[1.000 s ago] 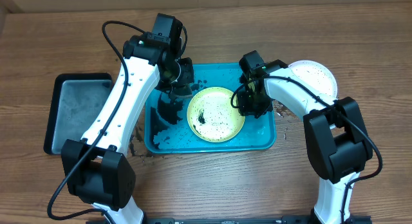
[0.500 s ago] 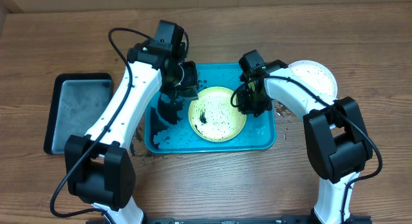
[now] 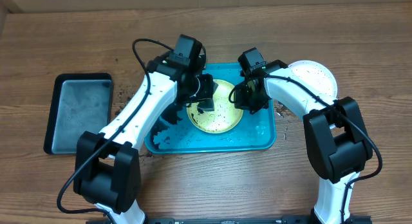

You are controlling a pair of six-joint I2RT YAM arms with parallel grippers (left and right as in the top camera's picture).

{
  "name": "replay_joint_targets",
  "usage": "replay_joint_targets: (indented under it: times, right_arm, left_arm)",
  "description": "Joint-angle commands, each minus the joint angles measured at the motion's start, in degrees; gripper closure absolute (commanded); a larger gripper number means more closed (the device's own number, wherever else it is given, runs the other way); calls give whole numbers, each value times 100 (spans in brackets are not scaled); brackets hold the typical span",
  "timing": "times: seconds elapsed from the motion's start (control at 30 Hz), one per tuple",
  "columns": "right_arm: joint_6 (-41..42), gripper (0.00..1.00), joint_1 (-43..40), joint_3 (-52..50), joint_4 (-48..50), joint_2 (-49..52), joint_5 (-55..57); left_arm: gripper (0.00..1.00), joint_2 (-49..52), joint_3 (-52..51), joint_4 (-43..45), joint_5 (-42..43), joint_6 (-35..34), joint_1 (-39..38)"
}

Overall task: Clean dirty plates on tray and stack at the side
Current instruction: 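Scrub the yellow-green plate with the sponge while the right gripper holds it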

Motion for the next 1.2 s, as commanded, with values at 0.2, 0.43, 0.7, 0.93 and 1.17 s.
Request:
replay_joint_targets:
  times: [0.2,0.43,0.7,0.93,1.17]
  right_arm:
    - [254,96,-44,-46,26,61,186]
    - [254,96,-44,-46,15,61,184]
    - [254,96,-44,-46,13,61,184]
    - [254,96,-44,-46,4,61,186]
    - [254,96,-44,-46,0,61,186]
  left_arm:
    - [96,48,-743,1005,-247,-369,-52]
    - [96,50,-1021,1670,-319,-796,-79]
    - [96,50,-1091,1821,-597,-1014,-81]
    - [96,59,-1231,2146,-592,-1078,-195]
    - [96,365,-1235,2371,-599,-1099,-393]
